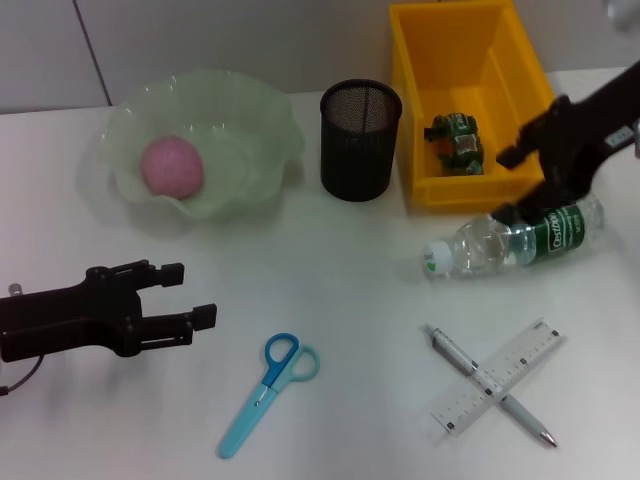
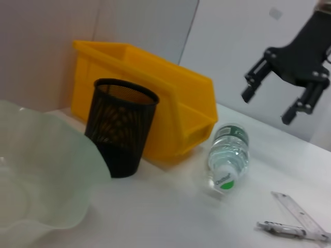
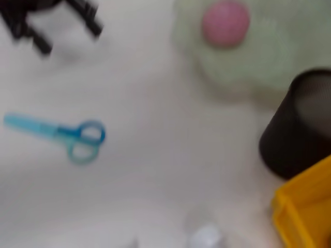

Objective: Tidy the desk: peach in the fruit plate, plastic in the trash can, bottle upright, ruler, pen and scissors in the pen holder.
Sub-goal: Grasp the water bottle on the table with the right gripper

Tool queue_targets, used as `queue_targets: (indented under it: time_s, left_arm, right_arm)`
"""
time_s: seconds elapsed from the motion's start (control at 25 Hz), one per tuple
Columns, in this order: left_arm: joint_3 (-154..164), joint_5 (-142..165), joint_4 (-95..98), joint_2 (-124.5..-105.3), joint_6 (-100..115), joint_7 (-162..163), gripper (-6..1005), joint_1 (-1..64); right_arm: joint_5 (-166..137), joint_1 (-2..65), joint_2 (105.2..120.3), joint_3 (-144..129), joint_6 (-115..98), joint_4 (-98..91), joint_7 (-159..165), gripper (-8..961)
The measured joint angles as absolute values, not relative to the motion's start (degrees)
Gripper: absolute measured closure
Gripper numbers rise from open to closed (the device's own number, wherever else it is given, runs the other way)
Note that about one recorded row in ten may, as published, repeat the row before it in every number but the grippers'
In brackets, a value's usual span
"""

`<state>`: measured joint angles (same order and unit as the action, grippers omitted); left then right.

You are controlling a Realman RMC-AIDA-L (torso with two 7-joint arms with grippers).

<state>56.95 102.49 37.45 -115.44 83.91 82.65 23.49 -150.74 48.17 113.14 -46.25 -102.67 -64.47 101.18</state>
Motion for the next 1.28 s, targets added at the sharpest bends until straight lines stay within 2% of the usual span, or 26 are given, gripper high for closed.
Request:
queue_targets:
  time_s: [0.4, 0.72, 1.28]
  left_arm:
    - [56.0, 102.2, 37.2, -116.20, 80.7, 83.2, 193, 24.0]
    - [54.2, 102.1, 37.2, -116.99, 79.0, 83.4, 195, 23.9]
    - [52.9, 102.1, 37.2, -117.20, 78.6, 84.0, 197, 23.5]
  right_arm:
    - [-159.6, 49.8, 113.90, -53.5, -100.8, -63.6, 96.1, 192]
    - [-163.7, 50.2, 115.31, -59.6, -92.7, -59.2, 92.9, 192]
    - [-167.0, 52.1, 116.48, -63.8, -86.2, -52.8, 90.2, 195]
